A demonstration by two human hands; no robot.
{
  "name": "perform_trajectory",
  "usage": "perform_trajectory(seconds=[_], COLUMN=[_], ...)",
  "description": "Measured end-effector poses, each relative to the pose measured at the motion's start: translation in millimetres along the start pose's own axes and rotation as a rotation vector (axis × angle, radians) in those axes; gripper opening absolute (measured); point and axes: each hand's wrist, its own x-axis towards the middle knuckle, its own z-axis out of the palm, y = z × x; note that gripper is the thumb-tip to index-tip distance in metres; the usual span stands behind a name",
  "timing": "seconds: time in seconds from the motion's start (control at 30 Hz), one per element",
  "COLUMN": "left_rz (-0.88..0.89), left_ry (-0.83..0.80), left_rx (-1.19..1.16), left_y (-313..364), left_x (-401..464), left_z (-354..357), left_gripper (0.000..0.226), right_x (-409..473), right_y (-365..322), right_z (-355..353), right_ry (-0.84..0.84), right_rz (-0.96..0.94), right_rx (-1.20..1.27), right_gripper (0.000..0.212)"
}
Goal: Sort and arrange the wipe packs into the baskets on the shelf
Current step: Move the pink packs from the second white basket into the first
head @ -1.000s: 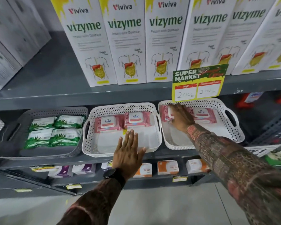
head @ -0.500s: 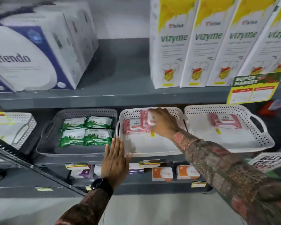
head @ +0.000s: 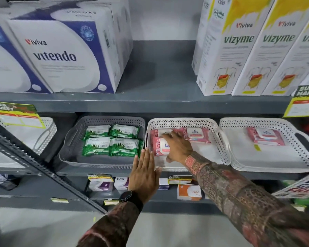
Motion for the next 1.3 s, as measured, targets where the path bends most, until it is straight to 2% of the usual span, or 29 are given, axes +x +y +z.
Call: perform_trajectory(seconds=[0.1,0.23,0.37,0.5,0.57,0.7,0.83,1.0,1.3], left_rz=[-0.016,0.057,0.184,0.228,0.223,0.233,0.198,0.146,0.117], left_ry=[0.005,0.058,0.075,0.050,0.077,0.126,0.120,0.073,0.040], left_rx=[-0.014,-0.035,-0.087,-0.084,-0.066,0.024,0.062,0.044,0.060], left_y=[2,32,108,163,165,162,165,168,171], left_x=[0,6,15,10,7,13,12,11,13], left_z=[-3,-11,-4,20,31,42,44,44,42], left_gripper=[0.073,0.070,0.069,0.070,0.067,0.065,0.068,0.069,0.070], right_x=[-9,-31,-63,-95,-106,-121,-113,-93,-93], right_y=[17,63,132,216,255,322,358,377,373], right_z=[-9,-25,-41,-52,-53,-48,-43,-34,-26], right_ry=[0.038,0.182,0.309,0.353,0.313,0.118,-0.069,-0.207,-0.116], right_rz=[0.000,0.012,0.162,0.335,0.418,0.537,0.510,0.472,0.438], right_rx=[0.081,0.172,0.180,0.158,0.169,0.144,0.153,0.095,0.053], right_gripper=[0.119,0.097,0.077,0.067,0.064,0.059,0.079,0.084,0.081])
